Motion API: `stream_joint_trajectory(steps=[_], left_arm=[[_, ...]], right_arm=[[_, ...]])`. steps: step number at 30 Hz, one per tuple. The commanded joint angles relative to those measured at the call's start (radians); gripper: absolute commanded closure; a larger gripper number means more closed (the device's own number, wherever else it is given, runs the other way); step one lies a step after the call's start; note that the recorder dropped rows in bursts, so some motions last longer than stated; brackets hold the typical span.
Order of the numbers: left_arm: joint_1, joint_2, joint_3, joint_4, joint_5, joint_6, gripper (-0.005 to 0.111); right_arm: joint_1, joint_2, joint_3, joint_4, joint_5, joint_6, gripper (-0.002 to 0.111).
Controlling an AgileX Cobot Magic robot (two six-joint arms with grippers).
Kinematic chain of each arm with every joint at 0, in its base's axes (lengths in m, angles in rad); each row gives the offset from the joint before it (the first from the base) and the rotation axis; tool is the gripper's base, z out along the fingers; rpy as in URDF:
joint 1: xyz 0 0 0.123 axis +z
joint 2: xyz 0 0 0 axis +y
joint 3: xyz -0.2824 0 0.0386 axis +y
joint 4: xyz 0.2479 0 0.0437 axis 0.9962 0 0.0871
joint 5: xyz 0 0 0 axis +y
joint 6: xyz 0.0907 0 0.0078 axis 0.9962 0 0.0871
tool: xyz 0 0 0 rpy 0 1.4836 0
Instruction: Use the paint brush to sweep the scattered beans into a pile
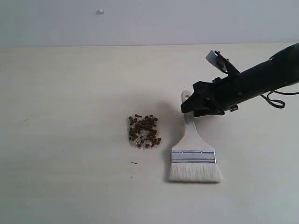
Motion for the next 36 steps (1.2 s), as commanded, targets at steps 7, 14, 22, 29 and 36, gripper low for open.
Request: stream_joint_trajectory(steps=[7, 14, 22, 29, 36], left_arm=[[-0.008, 0.005, 0.002, -0.006, 0.007, 0.0, 0.107], [-0.008, 0.005, 0.002, -0.006, 0.007, 0.0, 0.107], [-0.008, 0.005, 0.002, -0.006, 0.007, 0.0, 0.107], [-0.008, 0.005, 0.002, -0.006, 0.007, 0.0, 0.107], [-0.008, 0.005, 0.002, -0.006, 0.007, 0.0, 0.107]], right_arm=[[-0.025, -0.242, -0.005, -0.329, -0.179, 0.277, 0.064], [-0.025, -0.617, 0.202, -0.354, -0.465, 0.446, 0.108], [-0.025, -1.281, 0.641, -0.347, -0.747, 0.609, 0.108], [-0.025, -1.497, 0.659, -0.347, -0.733, 0.609, 0.108], [-0.025, -1.581, 0.659, -0.361, -0.74, 0.606, 0.108]])
